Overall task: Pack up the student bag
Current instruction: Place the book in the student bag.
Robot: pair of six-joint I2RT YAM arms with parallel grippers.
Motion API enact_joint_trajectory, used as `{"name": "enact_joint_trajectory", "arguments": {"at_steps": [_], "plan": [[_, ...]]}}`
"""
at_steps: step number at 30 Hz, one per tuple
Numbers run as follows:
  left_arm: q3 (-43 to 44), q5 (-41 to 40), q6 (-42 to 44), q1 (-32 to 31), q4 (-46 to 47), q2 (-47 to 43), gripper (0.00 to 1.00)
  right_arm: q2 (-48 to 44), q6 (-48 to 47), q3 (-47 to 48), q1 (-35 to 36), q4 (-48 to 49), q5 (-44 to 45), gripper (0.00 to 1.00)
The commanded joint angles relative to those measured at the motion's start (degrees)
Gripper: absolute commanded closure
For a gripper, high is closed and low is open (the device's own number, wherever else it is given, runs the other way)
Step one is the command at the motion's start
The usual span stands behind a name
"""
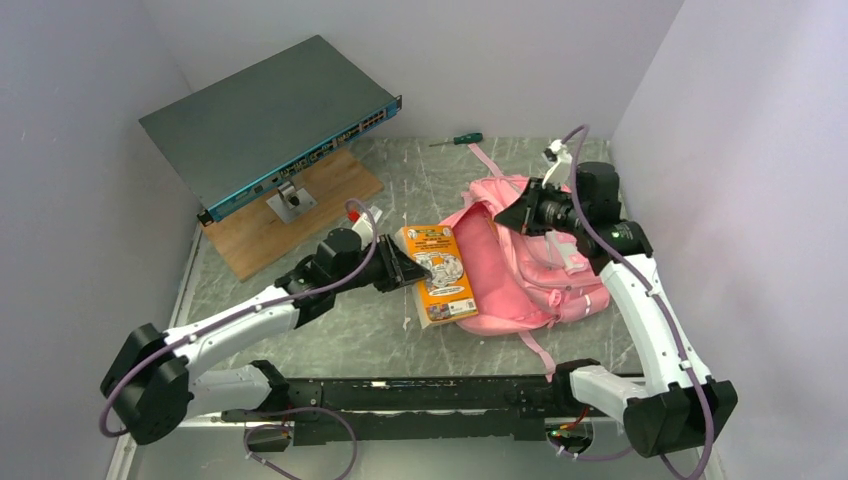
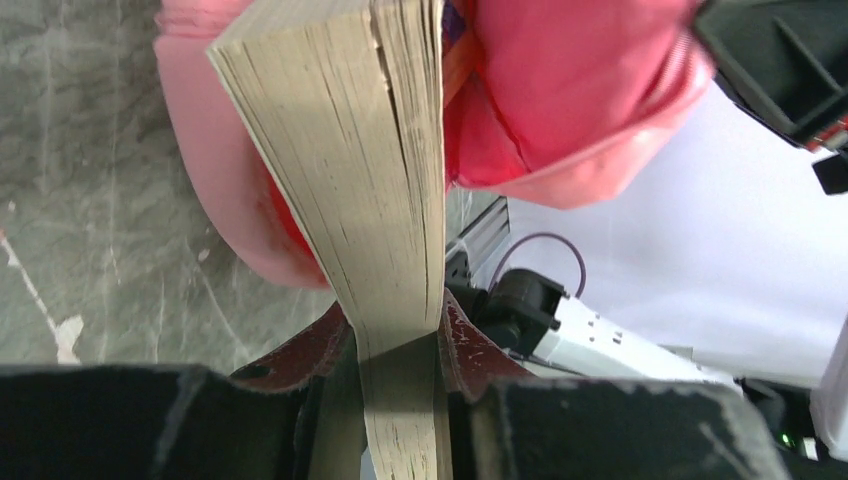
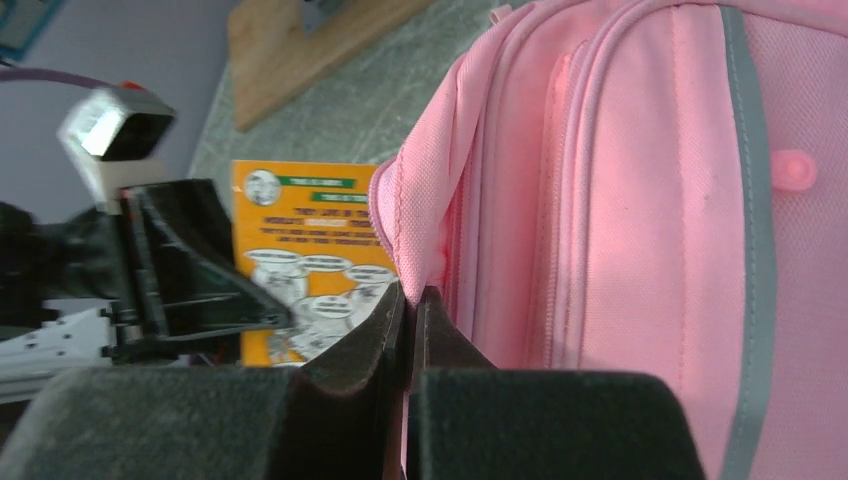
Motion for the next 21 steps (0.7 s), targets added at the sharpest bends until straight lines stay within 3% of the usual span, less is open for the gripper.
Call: {"name": "enact_joint_trajectory", "arguments": {"at_steps": [1,8,21], "plan": [[4.5,-2.9,-3.4,-1.9,14.7,4.8,1.0,0.4,3.2,6.8,-5.3,6.3,-13.0,1.0],[7.8,-1.2,-7.1,-4.6,28.3,15.7,1.0,1.5,6.7,8.0,-7.3,8.6,-17.4,1.0],[24.7,-0.6,-16.0,-7.5,37.1,40.2,1.0,1.2,7.1,7.9,-7.4,8.0,-18.2,1.0]]}}
